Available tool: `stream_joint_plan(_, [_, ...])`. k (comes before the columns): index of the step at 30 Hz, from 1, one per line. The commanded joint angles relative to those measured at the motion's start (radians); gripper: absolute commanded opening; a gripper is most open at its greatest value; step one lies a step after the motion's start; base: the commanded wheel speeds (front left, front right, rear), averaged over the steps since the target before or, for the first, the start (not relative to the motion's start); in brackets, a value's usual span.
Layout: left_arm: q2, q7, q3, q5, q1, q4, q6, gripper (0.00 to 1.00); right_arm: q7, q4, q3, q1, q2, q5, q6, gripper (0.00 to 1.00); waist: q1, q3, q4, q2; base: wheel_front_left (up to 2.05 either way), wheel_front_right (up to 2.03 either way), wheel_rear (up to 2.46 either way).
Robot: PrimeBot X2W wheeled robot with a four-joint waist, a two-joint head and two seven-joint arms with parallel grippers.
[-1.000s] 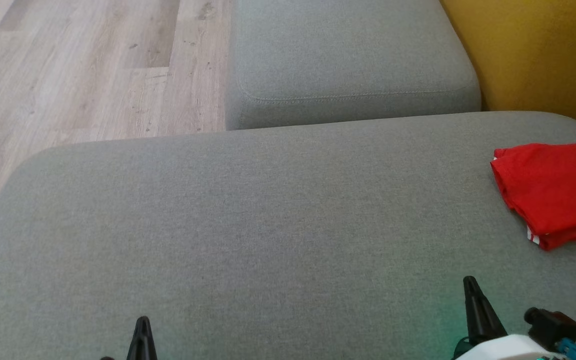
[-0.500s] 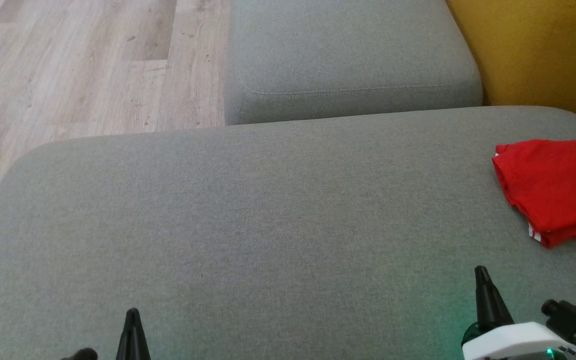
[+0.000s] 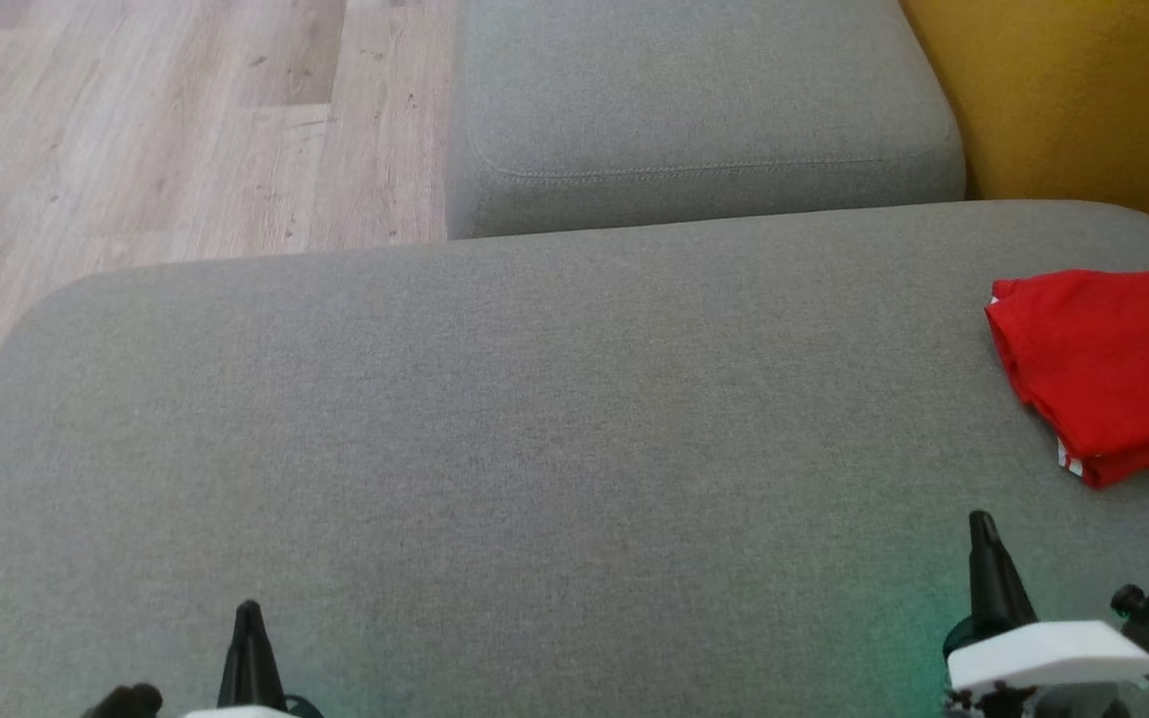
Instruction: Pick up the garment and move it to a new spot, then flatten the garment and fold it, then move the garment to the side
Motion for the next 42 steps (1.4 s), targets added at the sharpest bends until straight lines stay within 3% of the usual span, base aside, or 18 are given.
stream_joint_plan(1, [0.014, 0.008, 0.029, -0.039, -0.063, -0.031, -0.013, 0.0, 0.012, -0.042, 0.0, -0.061, -0.009, 0.04, 0.0, 0.0, -0.0001, 0.002, 0.0, 0.0, 0.0, 0.0, 0.0])
stream_joint_plan(42, [0.014, 0.124, 0.125, -0.528, -0.169, -0.031, -0.101, 0.0, 0.128, -0.07, -0.072, -0.132, -0.01, 0.513, -0.001, 0.0, -0.0001, 0.05, -0.001, 0.0, 0.0, 0.0, 0.0])
